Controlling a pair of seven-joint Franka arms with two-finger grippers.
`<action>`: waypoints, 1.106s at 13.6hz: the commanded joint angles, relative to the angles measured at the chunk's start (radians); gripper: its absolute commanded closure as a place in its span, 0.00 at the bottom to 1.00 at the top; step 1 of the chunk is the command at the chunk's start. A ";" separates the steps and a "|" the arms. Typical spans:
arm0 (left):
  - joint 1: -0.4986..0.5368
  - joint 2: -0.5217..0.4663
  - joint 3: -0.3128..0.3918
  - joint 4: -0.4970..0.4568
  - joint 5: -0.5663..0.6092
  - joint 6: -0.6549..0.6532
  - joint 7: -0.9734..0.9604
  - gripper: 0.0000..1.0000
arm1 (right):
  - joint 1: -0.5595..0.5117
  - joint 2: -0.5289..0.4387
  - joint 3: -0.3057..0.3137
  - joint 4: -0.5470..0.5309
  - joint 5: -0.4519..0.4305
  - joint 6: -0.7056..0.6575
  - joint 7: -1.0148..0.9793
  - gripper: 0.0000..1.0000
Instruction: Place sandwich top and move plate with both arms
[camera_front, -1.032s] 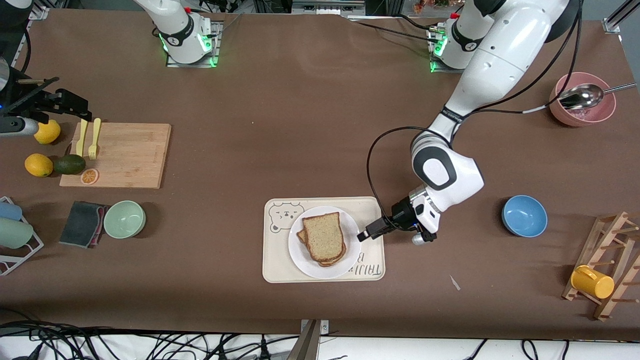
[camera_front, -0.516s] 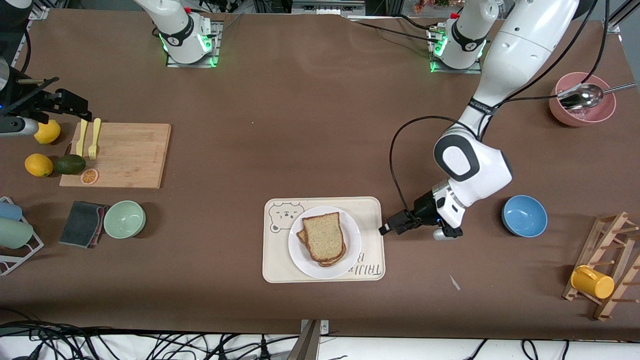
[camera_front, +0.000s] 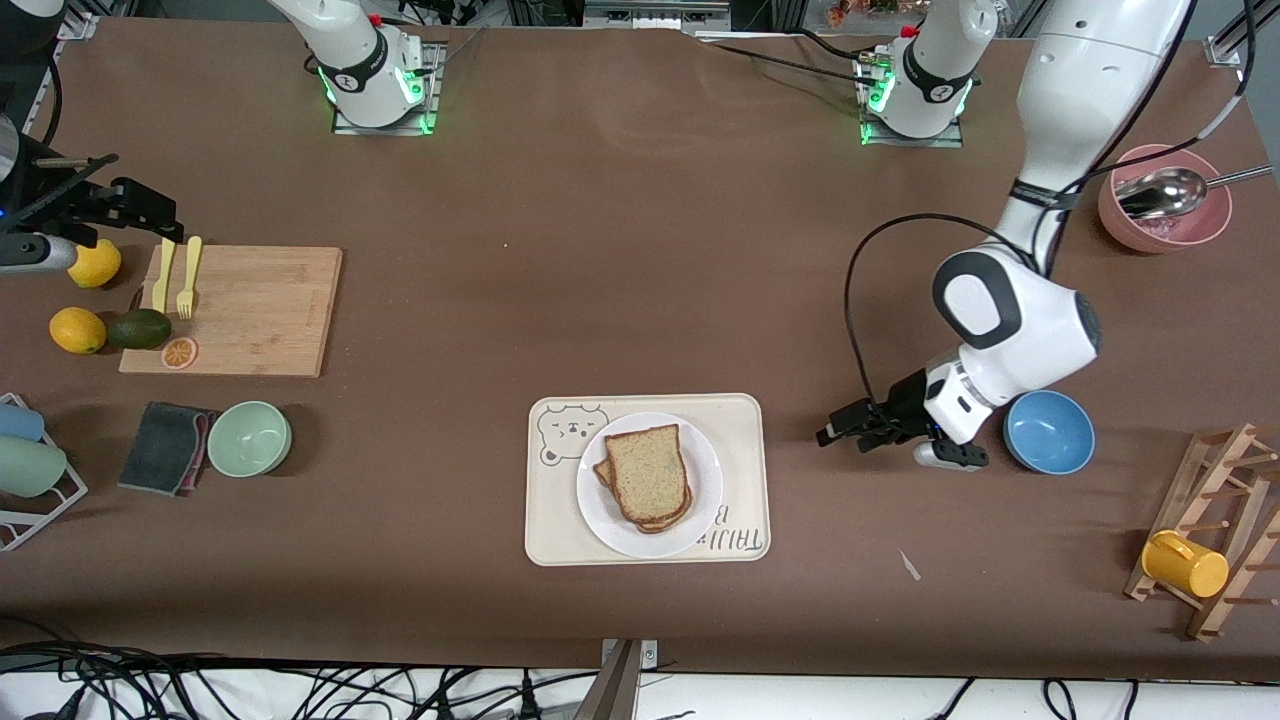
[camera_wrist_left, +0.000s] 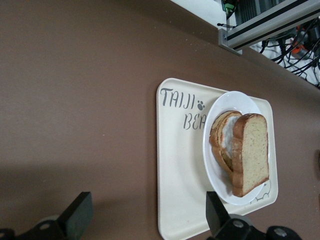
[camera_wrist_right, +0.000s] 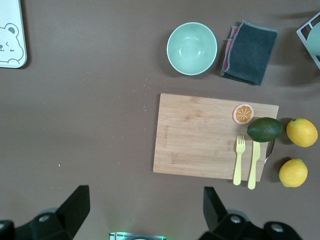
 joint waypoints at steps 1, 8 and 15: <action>0.001 -0.080 0.055 -0.033 0.197 -0.117 -0.103 0.00 | -0.014 0.003 0.011 0.017 0.004 -0.016 0.012 0.00; 0.033 -0.262 0.109 -0.004 0.716 -0.371 -0.388 0.00 | -0.014 0.003 0.013 0.017 0.004 -0.015 0.012 0.00; 0.072 -0.399 0.124 0.142 0.825 -0.645 -0.433 0.00 | -0.014 0.001 0.014 0.016 0.004 -0.016 0.012 0.00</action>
